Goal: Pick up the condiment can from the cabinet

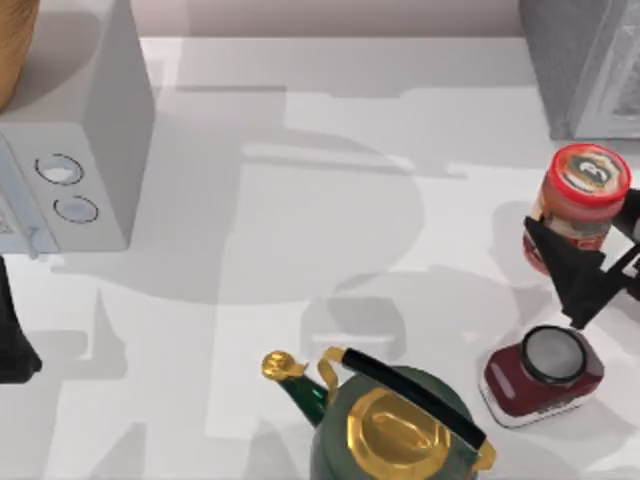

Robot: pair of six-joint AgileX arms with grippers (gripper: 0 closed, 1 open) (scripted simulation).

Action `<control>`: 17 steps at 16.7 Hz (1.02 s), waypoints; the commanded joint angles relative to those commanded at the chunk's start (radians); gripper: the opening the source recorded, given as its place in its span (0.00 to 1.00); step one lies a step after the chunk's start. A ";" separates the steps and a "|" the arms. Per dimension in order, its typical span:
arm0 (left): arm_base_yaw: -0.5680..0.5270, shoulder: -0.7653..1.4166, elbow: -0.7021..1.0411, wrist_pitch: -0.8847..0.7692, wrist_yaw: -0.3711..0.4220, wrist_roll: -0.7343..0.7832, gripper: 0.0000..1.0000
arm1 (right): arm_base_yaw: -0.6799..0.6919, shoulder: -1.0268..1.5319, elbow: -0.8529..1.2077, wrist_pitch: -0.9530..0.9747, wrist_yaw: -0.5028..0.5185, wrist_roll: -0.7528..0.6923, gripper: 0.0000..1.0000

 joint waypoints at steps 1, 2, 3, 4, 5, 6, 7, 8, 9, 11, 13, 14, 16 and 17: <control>0.000 0.000 0.000 0.000 0.000 0.000 1.00 | 0.001 0.023 0.005 0.022 -0.009 0.000 0.00; 0.000 0.000 0.000 0.000 0.000 0.000 1.00 | 0.002 0.035 0.009 0.035 -0.014 0.000 0.00; 0.000 0.000 0.000 0.000 0.000 0.000 1.00 | 0.002 0.041 0.011 0.041 -0.017 -0.001 0.00; 0.000 0.000 0.000 0.000 0.000 0.000 1.00 | 0.002 0.041 0.011 0.041 -0.017 -0.001 0.00; 0.000 0.000 0.000 0.000 0.000 0.000 1.00 | 0.002 0.041 0.011 0.041 -0.017 -0.001 0.00; 0.000 0.000 0.000 0.000 0.000 0.000 1.00 | 0.002 0.041 0.011 0.041 -0.017 -0.001 0.00; 0.000 0.000 0.000 0.000 0.000 0.000 1.00 | 0.002 0.041 0.011 0.041 -0.017 -0.001 0.00; 0.000 0.000 0.000 0.000 0.000 0.000 1.00 | -0.003 0.040 0.007 0.039 -0.016 0.001 0.00; 0.000 0.000 0.000 0.000 0.000 0.000 1.00 | 0.000 0.042 0.011 0.039 -0.015 0.001 0.00; 0.000 0.000 0.000 0.000 0.000 0.000 1.00 | 0.026 0.071 0.046 0.039 0.003 0.000 0.00; 0.000 0.000 0.000 0.000 0.000 0.000 1.00 | 0.063 0.124 0.103 0.033 0.040 0.000 0.00; 0.000 0.000 0.000 0.000 0.000 0.000 1.00 | 0.083 0.153 0.133 0.029 0.061 -0.001 0.00; 0.000 0.000 0.000 0.000 0.000 0.000 1.00 | 0.119 0.204 0.189 0.021 0.101 -0.003 0.00; 0.000 0.000 0.000 0.000 0.000 0.000 1.00 | 0.132 0.220 0.209 0.018 0.115 -0.004 0.00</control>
